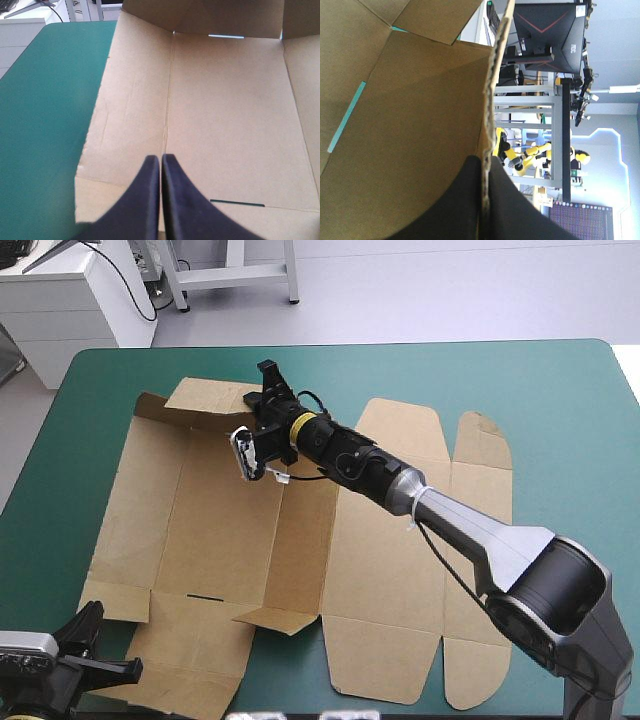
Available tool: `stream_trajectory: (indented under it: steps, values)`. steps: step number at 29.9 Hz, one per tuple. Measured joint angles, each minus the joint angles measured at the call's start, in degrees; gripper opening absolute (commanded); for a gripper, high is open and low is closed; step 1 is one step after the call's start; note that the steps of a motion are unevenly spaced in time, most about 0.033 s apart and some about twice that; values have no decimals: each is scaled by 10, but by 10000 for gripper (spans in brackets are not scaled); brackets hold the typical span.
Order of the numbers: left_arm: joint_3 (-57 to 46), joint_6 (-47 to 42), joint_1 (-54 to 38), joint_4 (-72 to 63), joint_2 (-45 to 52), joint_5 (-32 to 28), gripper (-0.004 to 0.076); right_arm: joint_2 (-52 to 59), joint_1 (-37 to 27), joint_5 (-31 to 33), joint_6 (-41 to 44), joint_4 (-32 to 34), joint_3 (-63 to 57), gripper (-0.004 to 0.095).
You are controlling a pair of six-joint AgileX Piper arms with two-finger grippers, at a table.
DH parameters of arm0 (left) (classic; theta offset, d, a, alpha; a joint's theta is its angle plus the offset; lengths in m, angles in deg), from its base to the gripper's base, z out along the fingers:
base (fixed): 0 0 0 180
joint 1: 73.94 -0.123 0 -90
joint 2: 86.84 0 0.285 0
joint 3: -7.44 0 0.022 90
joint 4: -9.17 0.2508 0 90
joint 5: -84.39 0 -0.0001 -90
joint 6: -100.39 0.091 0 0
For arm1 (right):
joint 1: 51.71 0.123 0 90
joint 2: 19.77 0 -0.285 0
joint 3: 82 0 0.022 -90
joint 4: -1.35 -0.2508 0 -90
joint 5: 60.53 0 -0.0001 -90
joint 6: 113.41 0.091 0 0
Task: Fold the box
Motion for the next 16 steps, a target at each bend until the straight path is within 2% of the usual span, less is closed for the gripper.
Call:
stream_trajectory:
  steps: [6,9,16]
  values:
    - [0,0,0,0,0,0,-8,-2,-20,17,57,1,0,-21]
    - [0,0,0,0,0,0,-8,-9,-20,36,63,1,0,-21]
    - [0,0,0,0,0,0,-8,-36,-20,23,66,1,0,-21]
